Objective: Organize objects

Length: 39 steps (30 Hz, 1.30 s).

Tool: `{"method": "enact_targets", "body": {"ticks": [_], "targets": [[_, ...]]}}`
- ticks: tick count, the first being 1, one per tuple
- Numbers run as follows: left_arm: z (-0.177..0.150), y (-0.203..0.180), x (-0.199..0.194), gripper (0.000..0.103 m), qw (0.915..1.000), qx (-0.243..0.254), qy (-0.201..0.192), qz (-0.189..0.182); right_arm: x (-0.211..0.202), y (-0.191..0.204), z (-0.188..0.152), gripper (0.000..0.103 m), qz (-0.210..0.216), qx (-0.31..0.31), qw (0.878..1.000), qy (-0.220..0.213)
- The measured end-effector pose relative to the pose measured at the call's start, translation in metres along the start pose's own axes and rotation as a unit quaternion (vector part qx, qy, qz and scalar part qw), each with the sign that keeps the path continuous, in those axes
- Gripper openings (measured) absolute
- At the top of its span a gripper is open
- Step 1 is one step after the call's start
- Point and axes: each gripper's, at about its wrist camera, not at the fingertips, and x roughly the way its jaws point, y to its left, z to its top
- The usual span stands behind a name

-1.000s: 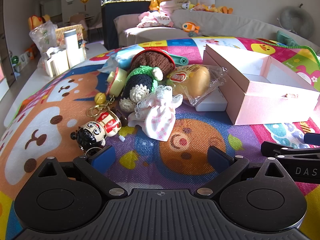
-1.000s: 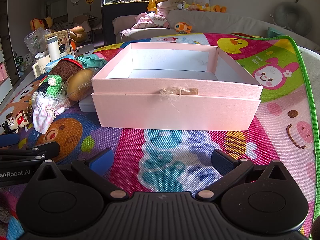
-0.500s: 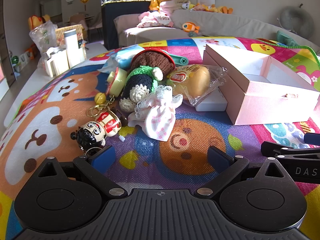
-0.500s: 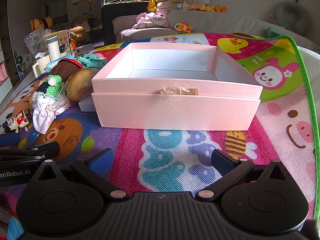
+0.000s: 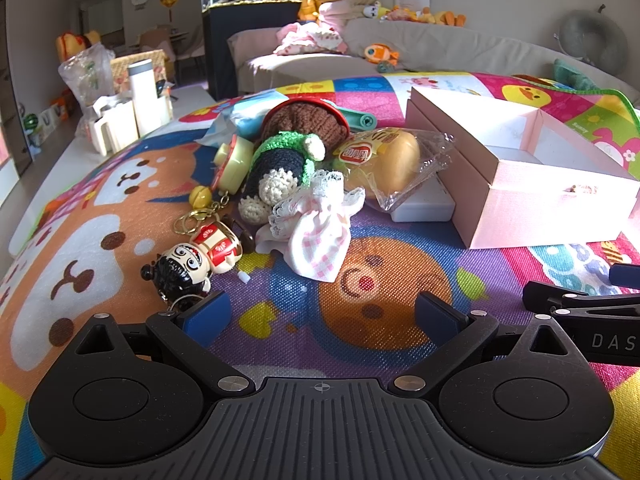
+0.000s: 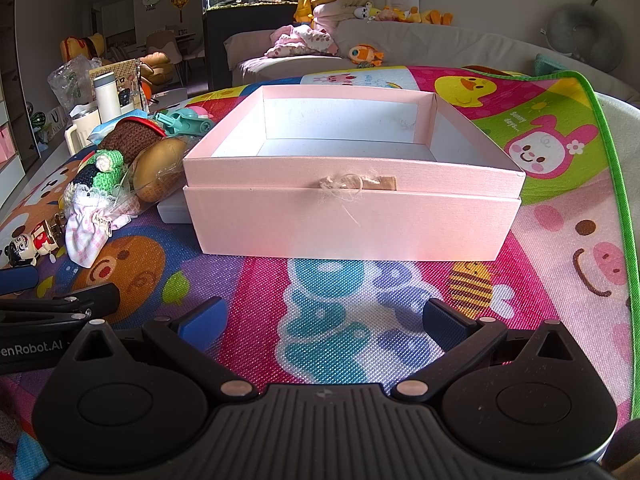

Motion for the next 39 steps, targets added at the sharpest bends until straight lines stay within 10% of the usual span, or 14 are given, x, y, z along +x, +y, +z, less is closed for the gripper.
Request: {"method": "enact_targets", "body": {"ticks": [30, 37, 39], "targets": [[0.0, 0.012, -0.004, 0.101, 0.999, -0.027, -0.011, -0.032, -0.001, -0.001, 0.002, 0.103, 0.007, -0.004, 1.0, 0.004], [0.054, 0.033, -0.035, 0.101, 0.9877, -0.017, -0.154, -0.024, -0.007, -0.014, 0.001, 0.103, 0.062, -0.05, 0.996, 0.031], [0.08, 0.039, -0.011, 0.101, 0.9915, -0.026, -0.122, -0.038, -0.009, -0.013, 0.0, 0.103, 0.061, -0.052, 0.996, 0.031]]}}
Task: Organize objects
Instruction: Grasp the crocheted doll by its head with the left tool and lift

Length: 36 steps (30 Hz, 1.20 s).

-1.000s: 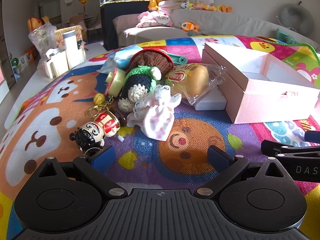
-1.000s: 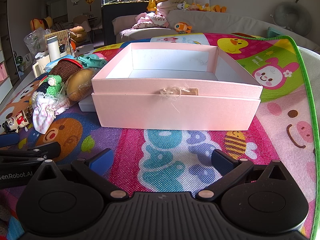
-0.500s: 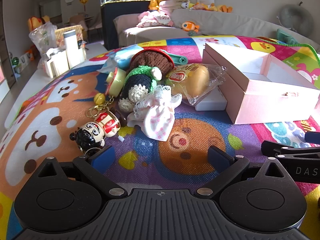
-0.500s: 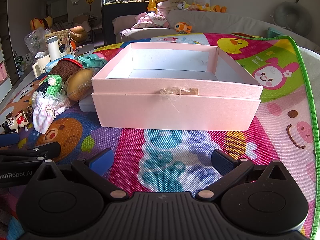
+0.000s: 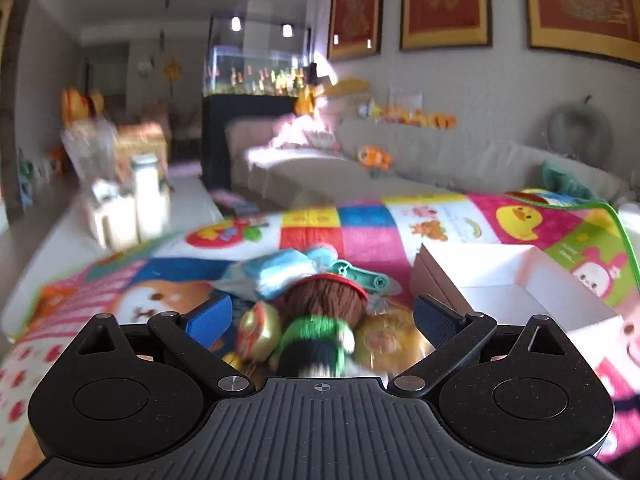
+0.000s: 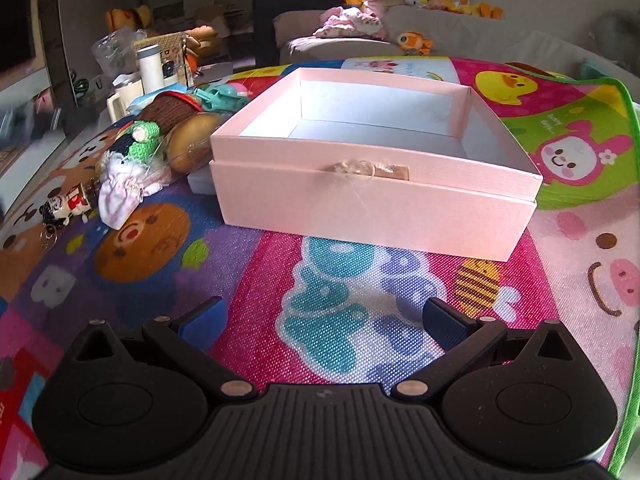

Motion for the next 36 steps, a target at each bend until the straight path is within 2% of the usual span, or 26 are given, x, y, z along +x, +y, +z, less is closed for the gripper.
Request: {"method": "enact_targets", "body": {"ticks": [2, 3, 4, 5, 6, 8, 12, 15, 17, 18, 20, 23, 25, 28, 31, 34, 36], "targets": [[0.01, 0.005, 0.037, 0.098, 0.9987, -0.012, 0.05, -0.006, 0.0, 0.0, 0.0, 0.103, 0.0, 0.0, 1.0, 0.001], [0.011, 0.008, 0.052, 0.087, 0.9973, -0.018, 0.07, -0.011, 0.0, 0.0, 0.0, 0.103, 0.0, 0.0, 1.0, 0.002], [0.012, 0.011, 0.066, 0.063, 0.9954, -0.026, 0.091, -0.015, 0.0, 0.0, 0.0, 0.103, 0.0, 0.001, 1.0, 0.003], [0.011, 0.013, 0.079, 0.057, 0.9927, -0.034, 0.114, -0.016, -0.001, 0.0, 0.0, 0.103, 0.0, 0.002, 1.0, 0.004], [0.01, 0.018, 0.088, 0.062, 0.9905, -0.047, 0.127, -0.026, -0.001, 0.0, 0.0, 0.103, -0.001, 0.004, 1.0, 0.006], [0.009, 0.019, 0.1, 0.065, 0.9899, -0.052, 0.129, -0.029, -0.003, 0.001, -0.001, 0.103, -0.004, 0.005, 1.0, 0.008], [-0.001, 0.01, 0.125, 0.076, 0.9902, -0.016, 0.138, -0.016, -0.002, 0.001, 0.0, 0.103, -0.008, 0.009, 1.0, 0.012], [0.003, 0.022, 0.137, 0.076, 0.9875, -0.058, 0.145, -0.024, -0.002, 0.002, 0.0, 0.103, -0.01, 0.009, 1.0, 0.013], [0.006, 0.024, 0.14, 0.07, 0.986, -0.059, 0.154, -0.025, -0.002, 0.002, 0.0, 0.103, -0.01, 0.009, 1.0, 0.013], [0.008, 0.025, 0.137, 0.067, 0.9854, -0.062, 0.155, -0.03, -0.002, 0.002, 0.0, 0.103, -0.011, 0.008, 1.0, 0.012], [0.01, 0.031, 0.116, 0.065, 0.9855, -0.073, 0.137, -0.068, -0.002, 0.002, -0.001, 0.103, -0.011, 0.007, 1.0, 0.011], [0.01, 0.048, 0.059, 0.065, 0.9826, -0.099, 0.088, -0.131, -0.001, 0.002, 0.0, 0.103, -0.012, 0.006, 1.0, 0.01], [0.006, 0.063, 0.016, 0.065, 0.9797, -0.116, 0.061, -0.152, -0.001, 0.002, 0.0, 0.103, -0.012, 0.005, 1.0, 0.01], [-0.007, 0.087, -0.037, 0.065, 0.9812, -0.129, 0.031, -0.14, 0.001, 0.006, 0.005, 0.103, -0.001, -0.005, 1.0, 0.011], [-0.022, 0.109, -0.067, 0.065, 0.9824, -0.141, 0.028, -0.119, -0.002, 0.027, 0.013, 0.103, 0.045, -0.032, 0.998, -0.003], [-0.038, 0.121, -0.084, 0.065, 0.989, -0.124, 0.043, -0.068, -0.014, 0.07, 0.026, 0.103, 0.094, -0.084, 0.991, -0.049], [-0.049, 0.128, -0.093, 0.065, 0.9901, -0.117, 0.062, -0.046, -0.015, 0.102, 0.034, 0.103, 0.096, -0.13, 0.984, -0.078]]}}
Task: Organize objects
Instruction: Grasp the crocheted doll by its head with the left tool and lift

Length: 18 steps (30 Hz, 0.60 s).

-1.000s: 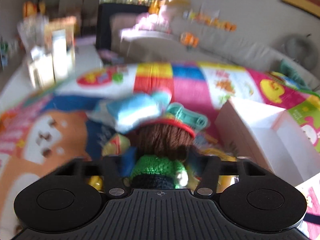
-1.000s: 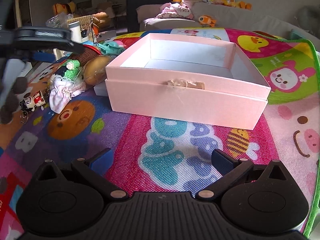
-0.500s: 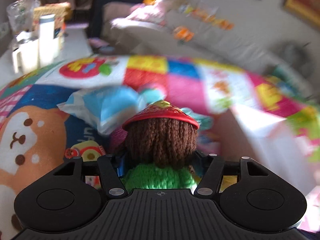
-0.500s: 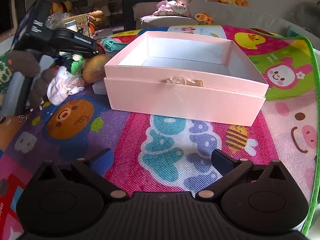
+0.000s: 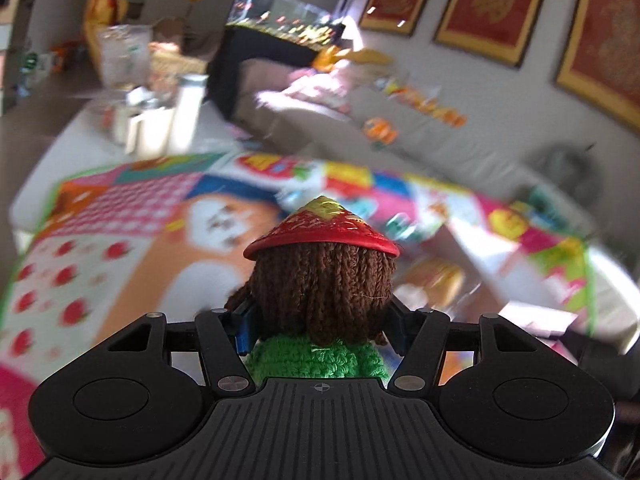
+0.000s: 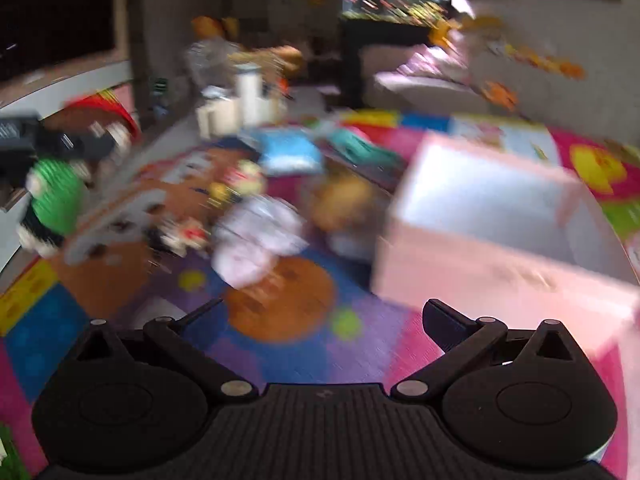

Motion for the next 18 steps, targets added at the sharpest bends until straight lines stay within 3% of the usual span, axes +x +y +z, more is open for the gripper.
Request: {"method": "enact_targets", "body": {"ticks": [2, 6, 9, 10, 15, 18], "targets": [[-0.009, 0.007, -0.007, 0.065, 0.9999, -0.007, 0.014, 0.005, 0.016, 0.025, 0.014, 0.095, -0.011, -0.045, 0.999, -0.01], [-0.014, 0.01, -0.012, 0.065, 0.9995, -0.022, 0.021, 0.0, 0.063, 0.047, 0.029, 0.072, -0.016, -0.077, 0.996, 0.032], [-0.016, 0.006, -0.016, 0.065, 0.9997, -0.014, 0.021, -0.004, 0.067, 0.047, 0.03, 0.025, -0.024, -0.071, 0.996, 0.052], [-0.017, 0.005, -0.015, 0.065, 0.9997, -0.01, 0.024, -0.006, 0.058, 0.042, 0.031, 0.018, -0.014, -0.06, 0.997, 0.046], [-0.017, -0.018, -0.003, 0.065, 0.9985, 0.006, 0.044, -0.032, -0.019, 0.0, 0.028, 0.012, 0.022, 0.009, 1.0, 0.02], [-0.012, -0.05, 0.003, 0.065, 0.996, 0.031, 0.05, -0.068, -0.075, -0.027, 0.011, 0.012, 0.01, 0.03, 0.999, -0.013]]}}
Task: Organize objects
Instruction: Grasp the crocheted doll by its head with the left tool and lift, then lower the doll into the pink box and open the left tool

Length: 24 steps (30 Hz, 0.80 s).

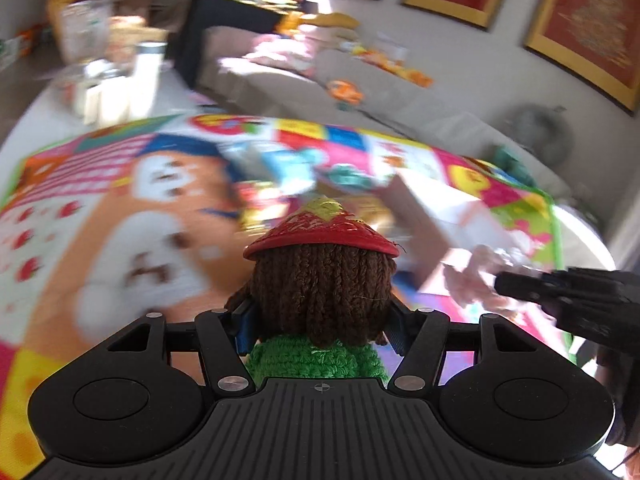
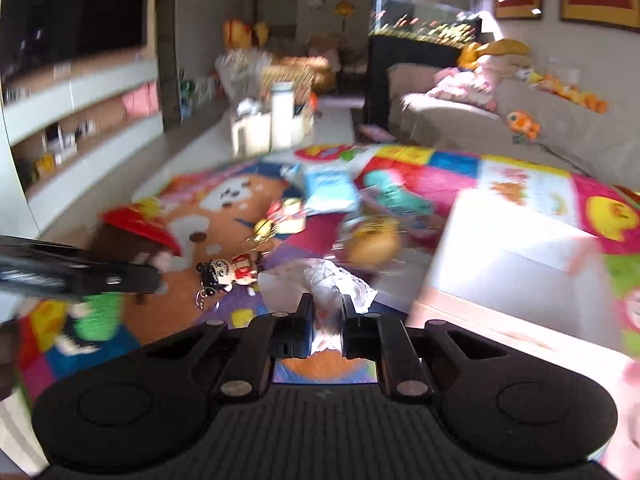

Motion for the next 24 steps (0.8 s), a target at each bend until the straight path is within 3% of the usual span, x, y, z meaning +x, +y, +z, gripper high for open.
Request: {"method": "enact_targets", "body": {"ticks": [7, 12, 15, 18, 21, 24], "targets": [[0.059, -0.109, 0.057, 0.066, 0.9937, 0.067, -0.013, -0.089, -0.072, -0.068, -0.034, 0.012, -0.074, 0.076, 0.992, -0.061], [0.095, -0.164, 0.138, 0.067, 0.9937, 0.033, -0.009, -0.107, -0.078, -0.101, -0.053, 0.012, -0.088, 0.13, 0.985, -0.073], [0.098, -0.18, 0.194, 0.067, 0.9977, 0.013, 0.01, -0.066, -0.075, -0.111, -0.064, 0.012, -0.087, 0.141, 0.984, -0.07], [0.085, -0.188, 0.228, 0.068, 0.9987, 0.028, 0.039, 0.015, -0.072, -0.118, -0.072, 0.012, -0.096, 0.148, 0.982, -0.063], [0.077, -0.183, 0.238, 0.068, 0.9927, 0.042, 0.095, 0.061, -0.075, -0.126, -0.08, 0.012, -0.103, 0.148, 0.981, -0.066], [0.08, -0.184, 0.226, 0.069, 0.9897, 0.072, 0.106, 0.063, -0.072, -0.135, -0.082, 0.012, -0.11, 0.155, 0.98, -0.066]]}}
